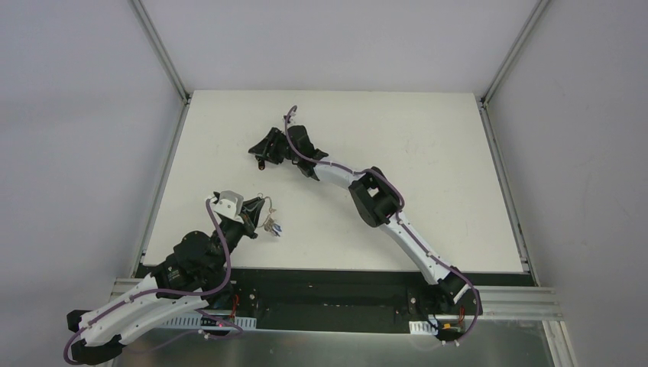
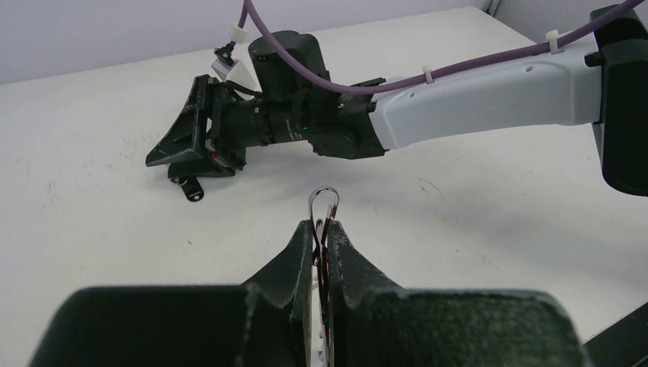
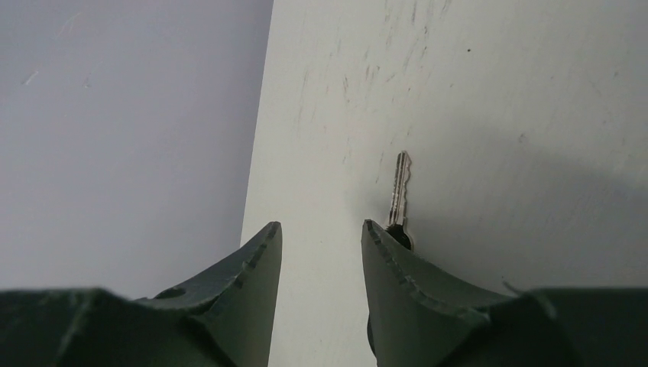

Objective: Put the keys on the keyring

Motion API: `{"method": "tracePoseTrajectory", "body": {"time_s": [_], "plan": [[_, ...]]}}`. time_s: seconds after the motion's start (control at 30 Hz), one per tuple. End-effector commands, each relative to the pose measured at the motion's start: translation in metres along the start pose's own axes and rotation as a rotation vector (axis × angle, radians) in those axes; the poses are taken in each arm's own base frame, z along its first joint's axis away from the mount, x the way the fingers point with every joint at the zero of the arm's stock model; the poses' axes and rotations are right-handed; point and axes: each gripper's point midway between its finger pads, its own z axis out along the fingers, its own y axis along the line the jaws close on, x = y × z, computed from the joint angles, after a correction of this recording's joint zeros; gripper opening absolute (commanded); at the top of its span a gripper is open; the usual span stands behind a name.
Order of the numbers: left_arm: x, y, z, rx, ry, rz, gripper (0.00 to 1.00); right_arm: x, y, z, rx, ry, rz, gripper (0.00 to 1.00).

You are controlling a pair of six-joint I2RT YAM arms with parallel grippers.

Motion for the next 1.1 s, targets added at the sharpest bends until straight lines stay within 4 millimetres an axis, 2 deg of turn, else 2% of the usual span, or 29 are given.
{"method": "tracePoseTrajectory", "body": {"time_s": [0.0, 0.23, 0.33, 0.37, 0.5, 0.63, 0.77, 0.8, 0.87, 0.93, 1.0, 1.07], "plan": [[-0.007, 0.001, 0.001, -0.009, -0.026, -0.027, 0.00, 0.003, 0.017, -0.002, -0.003, 0.014, -0.019, 0.45], [-0.006, 0.001, 0.001, -0.014, -0.023, -0.024, 0.00, 0.028, -0.016, -0.024, 0.175, 0.122, -0.042, 0.42], [-0.005, 0.002, 0.001, -0.015, -0.018, -0.020, 0.00, 0.032, -0.025, -0.041, 0.254, 0.150, -0.077, 0.41], [-0.005, 0.002, 0.001, -0.015, -0.019, -0.022, 0.00, 0.037, -0.033, -0.049, 0.290, 0.164, -0.088, 0.41], [-0.004, 0.002, 0.001, -0.019, -0.016, -0.019, 0.00, 0.038, -0.043, -0.085, 0.396, 0.172, -0.138, 0.40], [-0.004, 0.003, 0.001, -0.020, -0.014, -0.018, 0.00, 0.032, -0.050, -0.136, 0.466, 0.138, -0.125, 0.39], [-0.003, 0.002, 0.001, -0.014, -0.013, -0.017, 0.00, 0.024, -0.016, -0.189, 0.429, 0.083, -0.181, 0.39], [-0.003, 0.001, 0.001, -0.013, -0.012, -0.016, 0.00, 0.028, -0.008, -0.203, 0.418, 0.091, -0.202, 0.39], [-0.002, 0.001, 0.001, -0.014, -0.009, -0.013, 0.00, 0.027, 0.031, -0.226, 0.351, 0.090, -0.275, 0.41], [-0.001, 0.000, 0.002, -0.011, -0.005, -0.011, 0.00, 0.030, 0.060, -0.252, 0.333, 0.082, -0.371, 0.43], [-0.002, 0.000, 0.002, -0.008, -0.007, -0.012, 0.00, 0.033, 0.072, -0.276, 0.374, 0.067, -0.449, 0.44], [-0.002, -0.001, 0.002, -0.004, -0.007, -0.012, 0.00, 0.040, 0.067, -0.296, 0.430, 0.093, -0.456, 0.45]]}}
